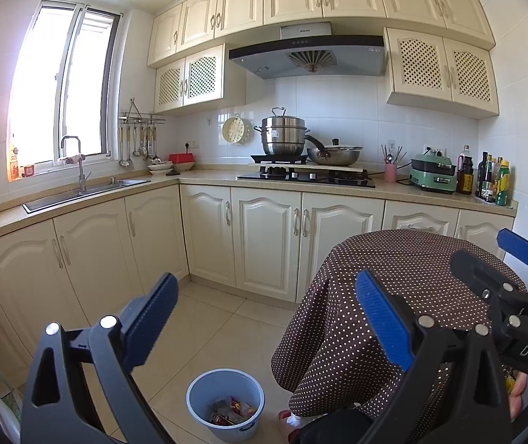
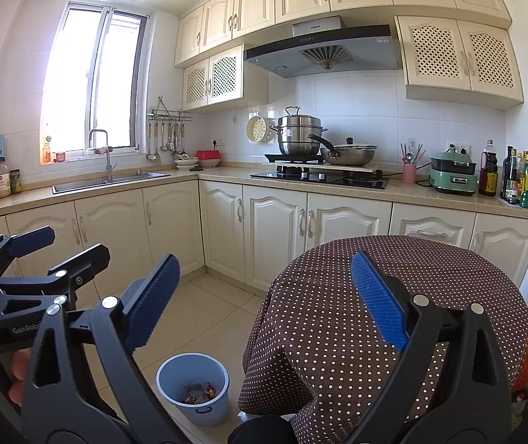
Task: Collect trash
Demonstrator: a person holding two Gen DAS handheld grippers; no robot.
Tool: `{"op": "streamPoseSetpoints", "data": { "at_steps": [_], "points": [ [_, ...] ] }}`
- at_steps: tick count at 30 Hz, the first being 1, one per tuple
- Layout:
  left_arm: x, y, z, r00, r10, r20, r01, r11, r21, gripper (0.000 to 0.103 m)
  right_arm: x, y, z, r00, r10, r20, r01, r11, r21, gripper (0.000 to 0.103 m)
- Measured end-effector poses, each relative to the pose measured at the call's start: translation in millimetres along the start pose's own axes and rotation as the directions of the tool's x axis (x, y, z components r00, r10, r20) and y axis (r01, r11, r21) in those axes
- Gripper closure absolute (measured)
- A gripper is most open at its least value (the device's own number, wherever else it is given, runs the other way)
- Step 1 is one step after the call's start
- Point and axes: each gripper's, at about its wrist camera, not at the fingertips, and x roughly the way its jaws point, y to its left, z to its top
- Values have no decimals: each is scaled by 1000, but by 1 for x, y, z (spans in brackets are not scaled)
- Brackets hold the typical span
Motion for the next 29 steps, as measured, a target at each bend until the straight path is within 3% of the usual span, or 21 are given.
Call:
{"op": "streamPoseSetpoints", "data": {
  "at_steps": [22,29],
  "points": [
    [6,4,0,1000,-2,-11,2,1000,3,8,7,4,2,1000,0,-12,0,1000,6,11],
    [22,11,-7,998,32,-53,-32,999,1,8,18,-8,1,999,2,-45,-1,1000,27,10]
  ]
}}
